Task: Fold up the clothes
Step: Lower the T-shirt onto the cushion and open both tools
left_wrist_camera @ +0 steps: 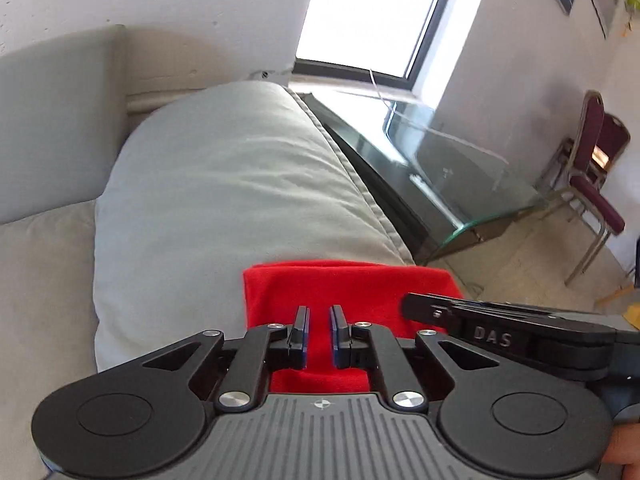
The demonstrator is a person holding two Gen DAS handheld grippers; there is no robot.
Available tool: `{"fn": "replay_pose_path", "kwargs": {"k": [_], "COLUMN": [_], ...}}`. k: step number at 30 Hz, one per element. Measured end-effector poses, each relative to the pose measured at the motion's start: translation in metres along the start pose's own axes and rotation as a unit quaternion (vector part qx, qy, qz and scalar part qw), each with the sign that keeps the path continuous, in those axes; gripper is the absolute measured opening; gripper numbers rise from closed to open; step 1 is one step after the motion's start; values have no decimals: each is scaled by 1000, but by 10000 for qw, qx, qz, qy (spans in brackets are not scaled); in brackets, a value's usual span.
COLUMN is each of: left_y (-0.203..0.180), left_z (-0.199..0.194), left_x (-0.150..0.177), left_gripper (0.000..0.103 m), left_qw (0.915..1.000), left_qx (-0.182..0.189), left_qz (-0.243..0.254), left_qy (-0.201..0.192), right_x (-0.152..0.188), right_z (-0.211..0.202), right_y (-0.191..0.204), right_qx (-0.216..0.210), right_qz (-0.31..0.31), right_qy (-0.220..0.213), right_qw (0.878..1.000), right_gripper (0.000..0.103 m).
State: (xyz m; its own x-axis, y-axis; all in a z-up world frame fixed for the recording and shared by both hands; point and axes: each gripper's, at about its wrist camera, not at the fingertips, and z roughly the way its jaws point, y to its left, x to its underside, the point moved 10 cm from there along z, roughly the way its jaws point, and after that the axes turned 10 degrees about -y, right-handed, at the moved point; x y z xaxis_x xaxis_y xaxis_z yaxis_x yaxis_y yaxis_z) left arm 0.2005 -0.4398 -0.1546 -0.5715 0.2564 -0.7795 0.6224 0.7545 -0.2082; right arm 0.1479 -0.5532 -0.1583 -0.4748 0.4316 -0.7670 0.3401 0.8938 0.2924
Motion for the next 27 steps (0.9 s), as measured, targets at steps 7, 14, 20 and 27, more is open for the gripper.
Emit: {"fn": "replay_pose_path", "kwargs": {"k": [7, 14, 20, 27], "left_y": [28, 9, -21, -47], "left_z": [35, -63, -146, -232], "left_x": [-33, -29, 15, 19], "left_gripper": [9, 42, 73, 94], "left_qw": [9963, 9977, 9971, 9984], "left_qx": [-247, -137, -403, -531], "left_qz": [-767, -637, -423, 83], "left_qy": [-298, -205, 480, 164], "right_x": [-22, -21, -10, 2], "right_z": [35, -50, -151, -253], "right_y": [-11, -28, 7, 47], "right_qx": [410, 346, -166, 140], "right_qz": [353, 904, 785, 72], "right_qy": [-81, -136, 355, 481], "right_qw": [9985, 9952, 9961, 9987], "right_gripper": [18, 41, 65, 90]}}
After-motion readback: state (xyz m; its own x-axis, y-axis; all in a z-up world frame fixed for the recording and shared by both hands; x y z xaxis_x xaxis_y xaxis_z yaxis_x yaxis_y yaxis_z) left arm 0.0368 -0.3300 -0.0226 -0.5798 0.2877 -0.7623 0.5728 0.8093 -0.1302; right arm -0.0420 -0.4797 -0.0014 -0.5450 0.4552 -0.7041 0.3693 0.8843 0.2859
